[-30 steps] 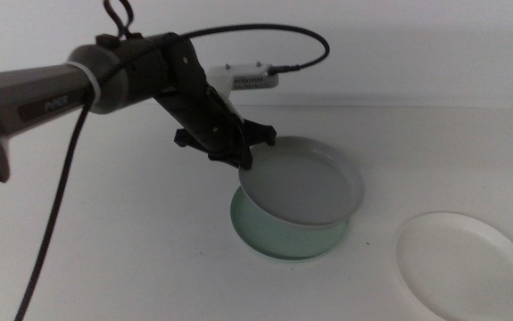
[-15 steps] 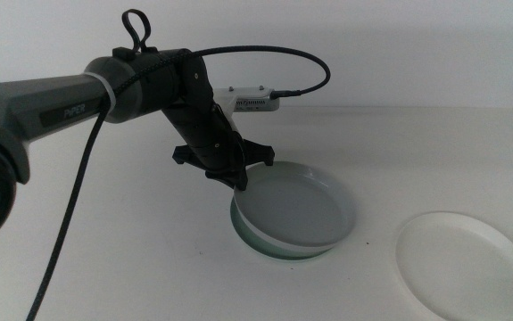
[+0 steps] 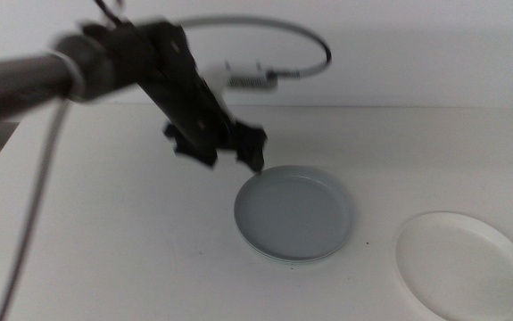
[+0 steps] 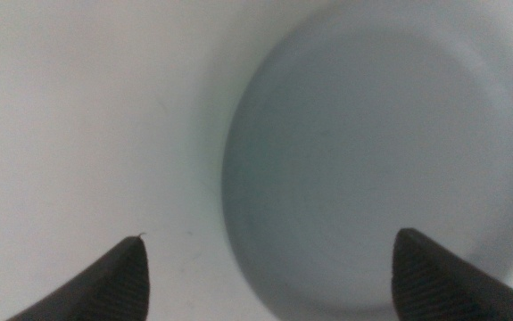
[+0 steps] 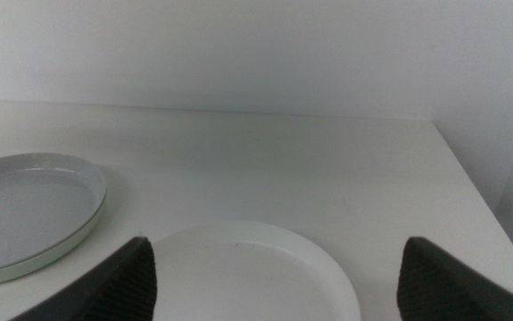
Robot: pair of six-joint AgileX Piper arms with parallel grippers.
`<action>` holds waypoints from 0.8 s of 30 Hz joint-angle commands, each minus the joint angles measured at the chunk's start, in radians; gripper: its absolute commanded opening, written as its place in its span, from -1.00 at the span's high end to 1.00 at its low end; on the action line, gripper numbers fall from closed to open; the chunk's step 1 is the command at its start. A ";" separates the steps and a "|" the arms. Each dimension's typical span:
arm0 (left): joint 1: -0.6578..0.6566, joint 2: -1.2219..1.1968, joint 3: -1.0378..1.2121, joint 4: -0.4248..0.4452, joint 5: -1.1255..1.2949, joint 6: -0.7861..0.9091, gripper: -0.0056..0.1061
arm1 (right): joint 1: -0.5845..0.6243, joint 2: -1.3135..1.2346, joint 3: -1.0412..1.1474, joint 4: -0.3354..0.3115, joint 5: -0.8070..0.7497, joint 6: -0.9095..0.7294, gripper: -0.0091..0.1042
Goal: Stack the three bowls on top of each other.
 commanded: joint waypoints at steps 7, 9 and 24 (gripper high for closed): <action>0.018 -0.453 0.061 -0.015 0.031 0.220 -0.78 | -0.003 -0.004 0.004 -0.007 -0.010 -0.004 -0.79; 0.024 -0.572 0.092 -0.037 0.062 0.253 -0.78 | -0.003 -0.004 0.004 -0.007 -0.010 -0.004 -0.79; 0.035 -1.082 0.230 -0.071 0.194 0.197 -0.78 | -0.003 -0.004 0.004 -0.007 -0.010 -0.004 -0.79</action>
